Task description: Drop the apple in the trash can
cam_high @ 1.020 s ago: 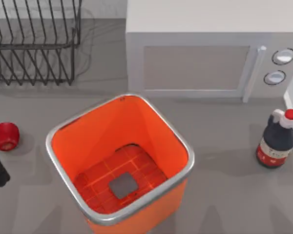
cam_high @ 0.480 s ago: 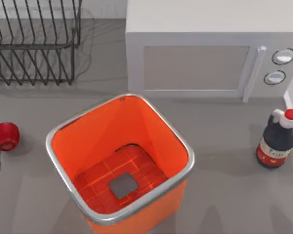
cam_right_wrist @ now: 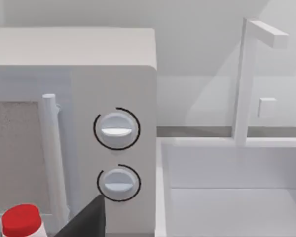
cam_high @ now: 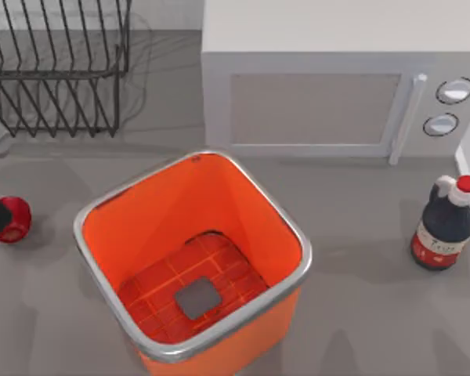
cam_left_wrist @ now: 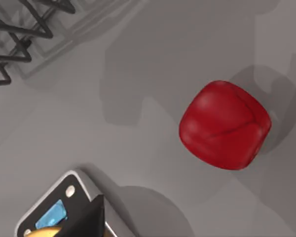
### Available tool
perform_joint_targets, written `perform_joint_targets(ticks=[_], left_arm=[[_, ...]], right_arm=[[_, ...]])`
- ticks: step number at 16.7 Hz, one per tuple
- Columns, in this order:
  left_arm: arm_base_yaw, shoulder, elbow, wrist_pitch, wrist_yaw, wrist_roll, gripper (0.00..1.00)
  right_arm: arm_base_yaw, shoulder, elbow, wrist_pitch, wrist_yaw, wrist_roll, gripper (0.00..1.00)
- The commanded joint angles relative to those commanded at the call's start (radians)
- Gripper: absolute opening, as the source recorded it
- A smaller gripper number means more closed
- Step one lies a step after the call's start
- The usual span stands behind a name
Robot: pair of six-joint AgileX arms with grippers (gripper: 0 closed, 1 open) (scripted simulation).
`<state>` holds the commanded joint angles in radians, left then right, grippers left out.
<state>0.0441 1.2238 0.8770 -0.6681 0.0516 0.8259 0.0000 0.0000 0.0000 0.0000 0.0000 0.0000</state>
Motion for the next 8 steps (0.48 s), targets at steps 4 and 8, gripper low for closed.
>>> perform_joint_targets(ticks=[4, 8], left_arm=[[0.013, 0.344, 0.251, -0.193, 0.015, 0.237, 1.00], [0.022, 0.597, 0.444, -0.328, 0.026, 0.413, 1.00]], right_arm=[[0.000, 0.000, 0.000, 0.000, 0.000, 0.000, 1.00], [0.000, 0.000, 0.000, 0.000, 0.000, 0.000, 1.00]])
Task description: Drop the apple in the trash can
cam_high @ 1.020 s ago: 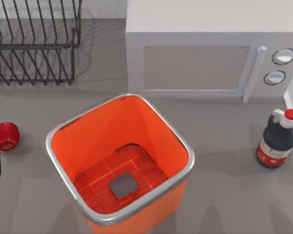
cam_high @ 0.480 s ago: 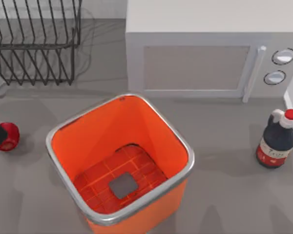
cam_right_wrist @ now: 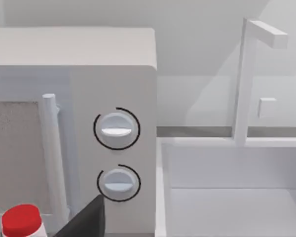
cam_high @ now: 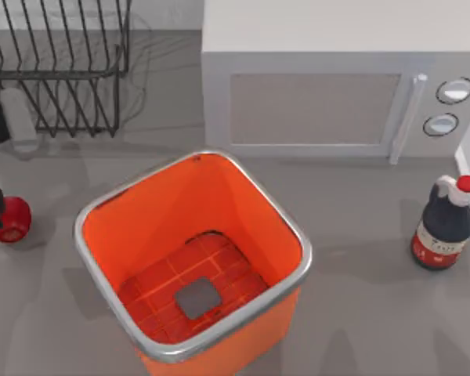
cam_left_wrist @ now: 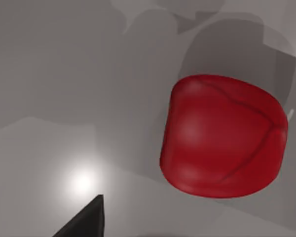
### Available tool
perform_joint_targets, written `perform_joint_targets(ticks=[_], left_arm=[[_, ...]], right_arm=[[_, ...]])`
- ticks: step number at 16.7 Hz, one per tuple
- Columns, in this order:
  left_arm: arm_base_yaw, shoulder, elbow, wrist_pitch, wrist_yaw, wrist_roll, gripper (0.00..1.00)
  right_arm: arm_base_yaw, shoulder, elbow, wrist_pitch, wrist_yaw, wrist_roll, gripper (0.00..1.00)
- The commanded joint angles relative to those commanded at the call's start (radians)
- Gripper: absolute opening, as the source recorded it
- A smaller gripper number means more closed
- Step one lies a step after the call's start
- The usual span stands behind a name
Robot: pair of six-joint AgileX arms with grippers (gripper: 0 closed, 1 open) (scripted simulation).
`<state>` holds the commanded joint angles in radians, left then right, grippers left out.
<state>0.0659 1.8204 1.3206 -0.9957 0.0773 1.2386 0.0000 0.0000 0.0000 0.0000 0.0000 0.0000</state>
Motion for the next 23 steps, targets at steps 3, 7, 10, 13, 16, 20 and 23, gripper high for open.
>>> perform_joint_targets(ticks=[3, 7, 10, 13, 16, 20, 23], left_arm=[[0.004, 0.099, 0.081, -0.053, 0.004, 0.072, 1.00], [0.005, 0.115, 0.096, -0.061, 0.005, 0.084, 1.00], [0.000, 0.113, 0.090, -0.056, 0.005, 0.082, 1.00], [-0.002, 0.144, 0.045, 0.016, 0.005, 0.077, 1.00], [-0.007, 0.191, -0.020, 0.143, 0.006, 0.073, 1.00], [-0.009, 0.218, -0.055, 0.193, 0.006, 0.072, 1.00], [-0.009, 0.218, -0.055, 0.193, 0.006, 0.072, 0.92]], right_arm=[[0.000, 0.000, 0.000, 0.000, 0.000, 0.000, 1.00], [0.000, 0.000, 0.000, 0.000, 0.000, 0.000, 1.00], [0.000, 0.000, 0.000, 0.000, 0.000, 0.000, 1.00], [0.000, 0.000, 0.000, 0.000, 0.000, 0.000, 1.00], [0.000, 0.000, 0.000, 0.000, 0.000, 0.000, 1.00], [0.000, 0.000, 0.000, 0.000, 0.000, 0.000, 1.00], [0.000, 0.000, 0.000, 0.000, 0.000, 0.000, 1.00]])
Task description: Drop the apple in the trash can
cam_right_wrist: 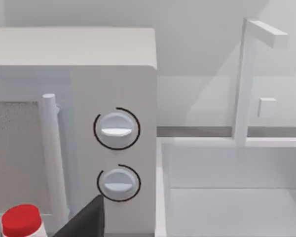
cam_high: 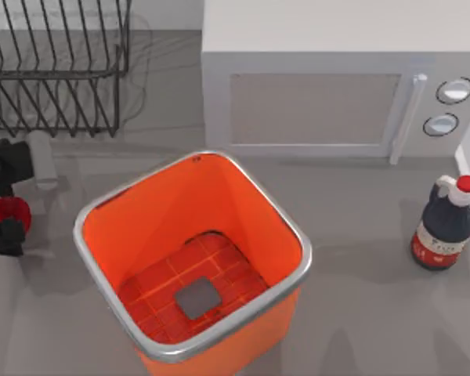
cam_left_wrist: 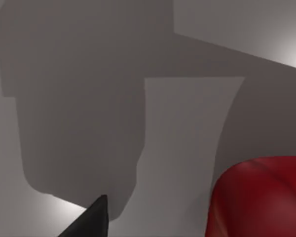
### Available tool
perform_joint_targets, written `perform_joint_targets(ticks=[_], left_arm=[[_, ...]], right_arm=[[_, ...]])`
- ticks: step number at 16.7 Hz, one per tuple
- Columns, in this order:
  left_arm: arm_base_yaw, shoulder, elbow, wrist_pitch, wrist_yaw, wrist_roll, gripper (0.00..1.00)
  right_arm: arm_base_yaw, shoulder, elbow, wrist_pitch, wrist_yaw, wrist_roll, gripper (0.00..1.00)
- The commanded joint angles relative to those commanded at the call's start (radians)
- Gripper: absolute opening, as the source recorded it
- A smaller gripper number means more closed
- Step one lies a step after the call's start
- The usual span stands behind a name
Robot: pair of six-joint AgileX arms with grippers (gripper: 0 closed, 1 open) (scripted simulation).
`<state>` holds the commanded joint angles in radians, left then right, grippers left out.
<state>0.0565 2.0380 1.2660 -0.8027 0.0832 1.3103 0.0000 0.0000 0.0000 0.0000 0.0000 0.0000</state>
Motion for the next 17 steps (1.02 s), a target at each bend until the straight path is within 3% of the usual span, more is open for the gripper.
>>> perform_joint_targets(ticks=[12, 17], left_arm=[[0.000, 0.000, 0.000, 0.000, 0.000, 0.000, 0.02], [0.000, 0.000, 0.000, 0.000, 0.000, 0.000, 0.00]], right_arm=[[0.000, 0.000, 0.000, 0.000, 0.000, 0.000, 1.00], [0.000, 0.000, 0.000, 0.000, 0.000, 0.000, 1.00]])
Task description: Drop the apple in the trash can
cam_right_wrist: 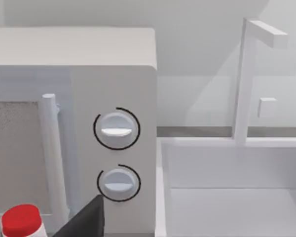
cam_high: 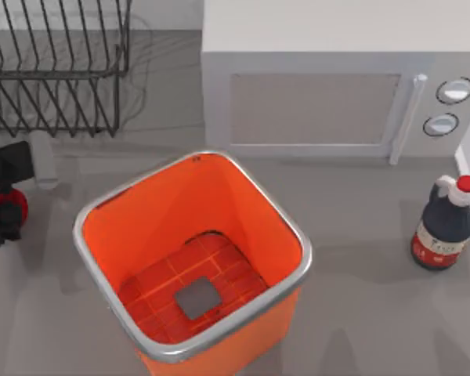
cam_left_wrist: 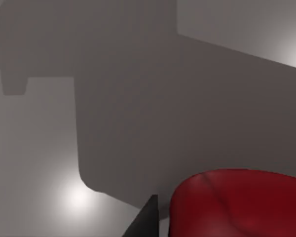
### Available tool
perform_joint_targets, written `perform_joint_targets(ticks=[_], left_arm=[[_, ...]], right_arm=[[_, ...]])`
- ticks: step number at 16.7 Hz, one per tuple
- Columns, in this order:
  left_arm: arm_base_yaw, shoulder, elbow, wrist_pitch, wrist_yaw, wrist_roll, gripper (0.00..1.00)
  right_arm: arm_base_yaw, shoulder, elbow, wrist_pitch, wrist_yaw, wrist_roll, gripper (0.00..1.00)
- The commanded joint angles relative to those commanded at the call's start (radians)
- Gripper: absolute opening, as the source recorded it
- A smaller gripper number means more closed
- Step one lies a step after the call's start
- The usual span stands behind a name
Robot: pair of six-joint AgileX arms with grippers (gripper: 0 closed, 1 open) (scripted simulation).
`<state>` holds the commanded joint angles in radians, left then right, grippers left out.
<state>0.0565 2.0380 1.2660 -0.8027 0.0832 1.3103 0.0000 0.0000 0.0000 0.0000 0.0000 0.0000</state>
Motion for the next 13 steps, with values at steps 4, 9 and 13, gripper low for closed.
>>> perform_joint_targets(ticks=[4, 9, 13], left_arm=[[0.003, -0.011, 0.007, 0.004, -0.005, 0.005, 0.00], [0.009, -0.030, 0.112, -0.113, -0.004, 0.005, 0.00], [0.003, -0.080, 0.280, -0.369, -0.005, 0.007, 0.00]], right_arm=[[0.000, 0.000, 0.000, 0.000, 0.000, 0.000, 1.00], [0.000, 0.000, 0.000, 0.000, 0.000, 0.000, 1.00], [0.000, 0.000, 0.000, 0.000, 0.000, 0.000, 1.00]])
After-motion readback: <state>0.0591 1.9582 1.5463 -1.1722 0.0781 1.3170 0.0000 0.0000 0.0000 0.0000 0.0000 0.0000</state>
